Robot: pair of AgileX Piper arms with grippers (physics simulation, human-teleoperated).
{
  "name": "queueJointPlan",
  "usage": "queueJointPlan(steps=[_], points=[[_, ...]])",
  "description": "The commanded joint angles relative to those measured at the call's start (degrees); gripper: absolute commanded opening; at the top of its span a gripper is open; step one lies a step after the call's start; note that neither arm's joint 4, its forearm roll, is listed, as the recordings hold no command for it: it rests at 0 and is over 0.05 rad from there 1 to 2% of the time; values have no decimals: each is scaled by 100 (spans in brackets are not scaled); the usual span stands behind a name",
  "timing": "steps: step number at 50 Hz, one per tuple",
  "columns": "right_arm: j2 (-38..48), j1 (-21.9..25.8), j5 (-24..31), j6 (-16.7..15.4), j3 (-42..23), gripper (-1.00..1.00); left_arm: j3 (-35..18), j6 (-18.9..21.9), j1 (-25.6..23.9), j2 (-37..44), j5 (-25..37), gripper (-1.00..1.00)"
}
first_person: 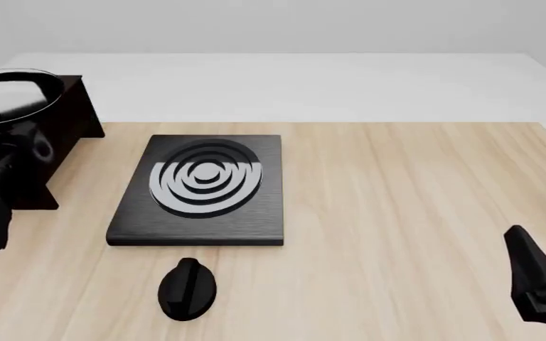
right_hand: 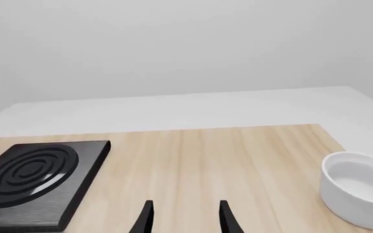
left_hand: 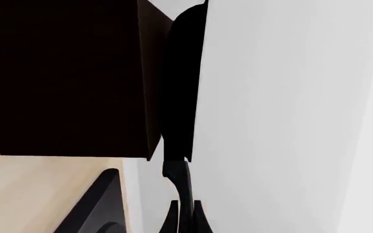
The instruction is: Put the frying pan on top of the cabinet.
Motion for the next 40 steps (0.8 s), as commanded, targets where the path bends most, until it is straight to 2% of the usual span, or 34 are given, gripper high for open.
queueJointPlan(steps=[1, 23, 24, 26, 27, 30, 31, 32, 34, 35, 37, 39, 40], points=[[132, 10, -91, -9, -10, 100, -231, 30, 119, 148, -171, -100], [342, 6, -275, -18, -11, 100, -247, -21, 98, 532, -414, -100], [331, 5, -266, -17, -5, 100, -246, 67, 167, 432, -365, -100], [342, 8, -273, -17, -6, 100, -201, -42, 76, 515, -502, -100], [323, 11, -260, -23, 0, 100, -213, 89, 116, 400, -334, -100], [310, 12, -250, -26, 2, 100, -214, 125, 30, 354, -243, -100], [311, 13, -250, -26, 1, 100, -210, 104, 16, 368, -289, 100], [313, 15, -251, -30, 0, 100, -259, 258, 89, 231, -157, 100], [305, 15, -234, -38, -14, 100, -231, 199, 46, 265, -243, 100], [297, 13, -226, -36, -14, 100, -290, 394, 34, 117, 2, 100], [294, 16, -219, -37, -15, 100, -249, 301, -5, 186, -132, 100], [286, 16, -214, -35, -9, 100, -261, 364, 35, 189, 79, 100], [279, 18, -204, -39, -12, 100, -245, 349, 5, 150, -124, 100]])
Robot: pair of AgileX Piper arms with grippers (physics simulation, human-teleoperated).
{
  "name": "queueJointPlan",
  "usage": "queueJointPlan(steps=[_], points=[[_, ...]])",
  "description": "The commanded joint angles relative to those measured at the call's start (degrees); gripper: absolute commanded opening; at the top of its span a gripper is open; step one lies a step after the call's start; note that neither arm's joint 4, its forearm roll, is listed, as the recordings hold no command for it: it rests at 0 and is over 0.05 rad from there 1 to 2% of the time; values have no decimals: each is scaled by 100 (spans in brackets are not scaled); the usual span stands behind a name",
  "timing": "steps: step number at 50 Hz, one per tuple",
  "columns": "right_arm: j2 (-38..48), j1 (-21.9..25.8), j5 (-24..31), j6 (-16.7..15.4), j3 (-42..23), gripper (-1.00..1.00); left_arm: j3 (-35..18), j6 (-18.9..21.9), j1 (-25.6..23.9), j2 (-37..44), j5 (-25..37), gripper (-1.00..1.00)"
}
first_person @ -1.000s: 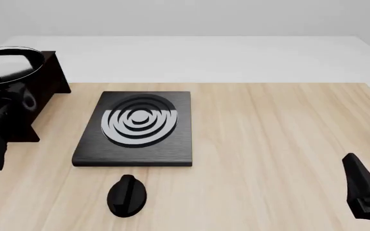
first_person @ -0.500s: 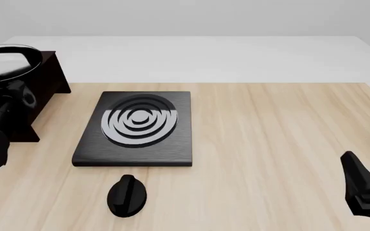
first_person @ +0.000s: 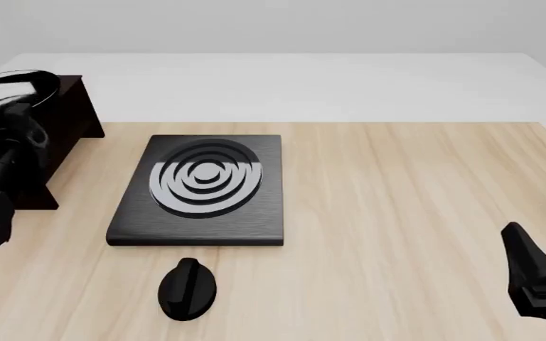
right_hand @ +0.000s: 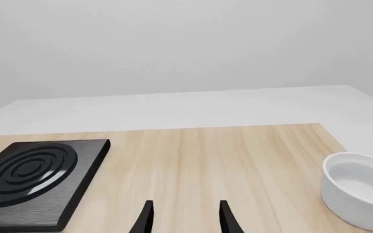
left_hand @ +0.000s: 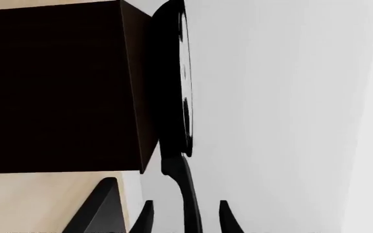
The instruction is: Put the frying pan on top of the cabinet.
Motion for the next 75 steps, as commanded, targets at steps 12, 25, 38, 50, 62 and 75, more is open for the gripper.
queueJointPlan(steps=[12, 25, 38, 50, 62, 75], points=[[19, 6, 7, -5, -7, 100, -8, 353, -109, -246, 340, 100], [-6, 11, 5, -21, 19, 100, 300, 419, -7, -532, 315, 100], [4, 5, -3, -19, 4, 100, 913, 477, 140, -1044, 169, 100], [-20, 8, 14, -19, 6, 100, 1570, 650, 185, -2081, 510, 100], [-164, 14, 213, -46, -80, 100, 2071, 812, 65, -3319, 1038, 100], [-364, -20, 407, -18, -128, 100, 2256, 1151, 1, -4982, 2364, 100]])
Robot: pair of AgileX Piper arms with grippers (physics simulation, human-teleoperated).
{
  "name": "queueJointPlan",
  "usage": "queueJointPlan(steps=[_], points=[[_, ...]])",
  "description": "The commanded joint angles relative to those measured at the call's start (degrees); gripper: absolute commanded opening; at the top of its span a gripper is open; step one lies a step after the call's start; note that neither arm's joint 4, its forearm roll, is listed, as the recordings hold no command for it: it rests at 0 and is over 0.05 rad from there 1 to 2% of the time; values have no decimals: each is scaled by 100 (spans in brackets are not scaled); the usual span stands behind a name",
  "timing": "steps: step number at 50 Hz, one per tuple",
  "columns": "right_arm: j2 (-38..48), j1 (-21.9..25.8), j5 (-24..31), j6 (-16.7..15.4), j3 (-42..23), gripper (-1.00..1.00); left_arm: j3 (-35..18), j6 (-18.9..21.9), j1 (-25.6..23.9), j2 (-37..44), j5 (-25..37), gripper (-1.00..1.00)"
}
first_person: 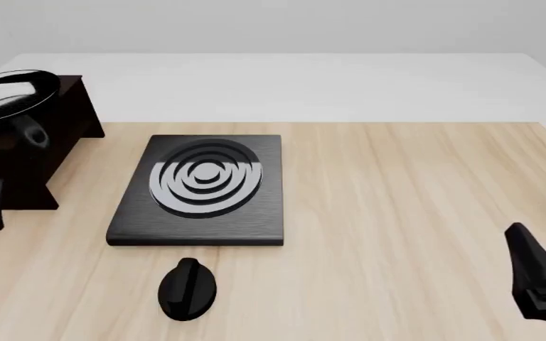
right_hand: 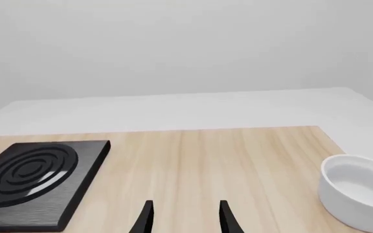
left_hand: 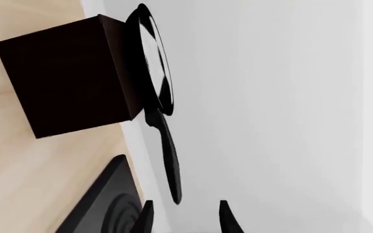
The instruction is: Put the frying pan on top of the cabinet.
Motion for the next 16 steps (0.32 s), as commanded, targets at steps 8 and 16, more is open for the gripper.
queueJointPlan(steps=[8, 16], points=[[-329, -54, 299, 54, -69, 100, 202, 443, -143, -2508, 2111, 100], [-433, -84, 419, 89, -123, 100, 58, 792, -321, -3436, 3190, 100]])
